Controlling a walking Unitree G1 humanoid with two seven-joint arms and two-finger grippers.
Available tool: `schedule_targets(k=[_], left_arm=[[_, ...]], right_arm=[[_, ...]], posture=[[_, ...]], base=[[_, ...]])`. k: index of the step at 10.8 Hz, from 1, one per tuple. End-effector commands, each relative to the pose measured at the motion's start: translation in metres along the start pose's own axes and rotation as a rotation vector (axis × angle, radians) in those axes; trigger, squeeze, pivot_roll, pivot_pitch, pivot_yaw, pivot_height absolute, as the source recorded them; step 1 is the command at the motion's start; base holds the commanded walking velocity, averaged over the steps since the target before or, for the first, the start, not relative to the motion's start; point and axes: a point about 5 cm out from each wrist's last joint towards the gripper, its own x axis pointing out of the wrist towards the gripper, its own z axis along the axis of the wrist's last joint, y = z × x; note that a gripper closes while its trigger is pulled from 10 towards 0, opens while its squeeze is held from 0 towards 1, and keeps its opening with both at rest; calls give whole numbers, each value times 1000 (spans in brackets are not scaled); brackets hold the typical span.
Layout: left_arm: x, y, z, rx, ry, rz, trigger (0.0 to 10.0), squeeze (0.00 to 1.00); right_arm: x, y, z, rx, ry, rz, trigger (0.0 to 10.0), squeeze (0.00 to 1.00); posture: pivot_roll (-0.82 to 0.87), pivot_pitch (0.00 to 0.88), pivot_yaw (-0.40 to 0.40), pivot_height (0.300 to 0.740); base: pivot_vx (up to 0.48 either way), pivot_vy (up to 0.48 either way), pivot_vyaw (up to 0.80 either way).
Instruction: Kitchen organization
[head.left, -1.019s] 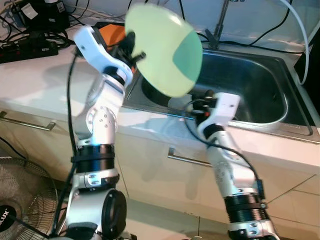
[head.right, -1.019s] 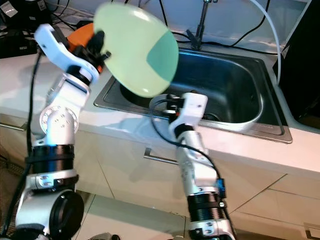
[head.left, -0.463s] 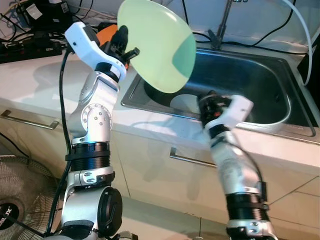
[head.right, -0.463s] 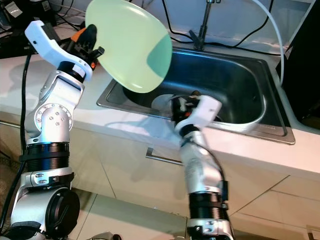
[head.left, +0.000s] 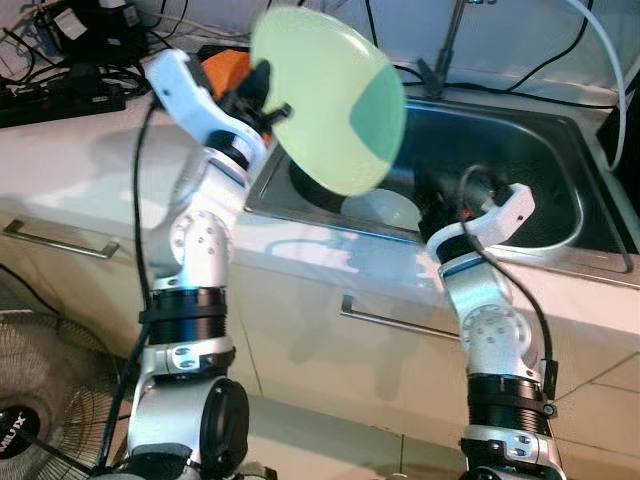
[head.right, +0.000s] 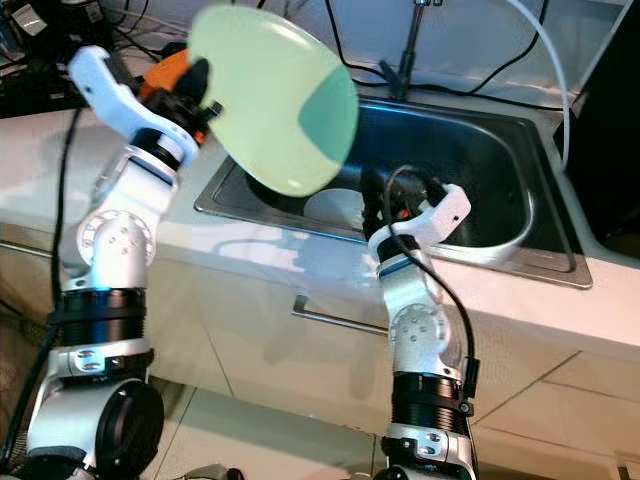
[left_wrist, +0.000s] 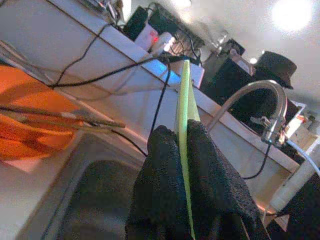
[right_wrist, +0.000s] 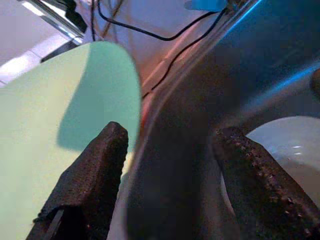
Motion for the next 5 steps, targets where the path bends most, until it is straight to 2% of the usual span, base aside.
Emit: schedule_targets(k=[1, 5], left_arm=[[1, -8, -1, -14, 7, -51, 10000, 0], [-3, -20, -16, -97, 87, -118, 10000, 0]], right_arm=[[4, 25, -8, 108, 2, 84, 10000, 0], [1, 25, -12, 69, 37, 111, 10000, 0]], posture=[[-81, 0, 39, 740], [-78, 0, 39, 740]], base=[[0, 0, 0], [0, 0, 0]])
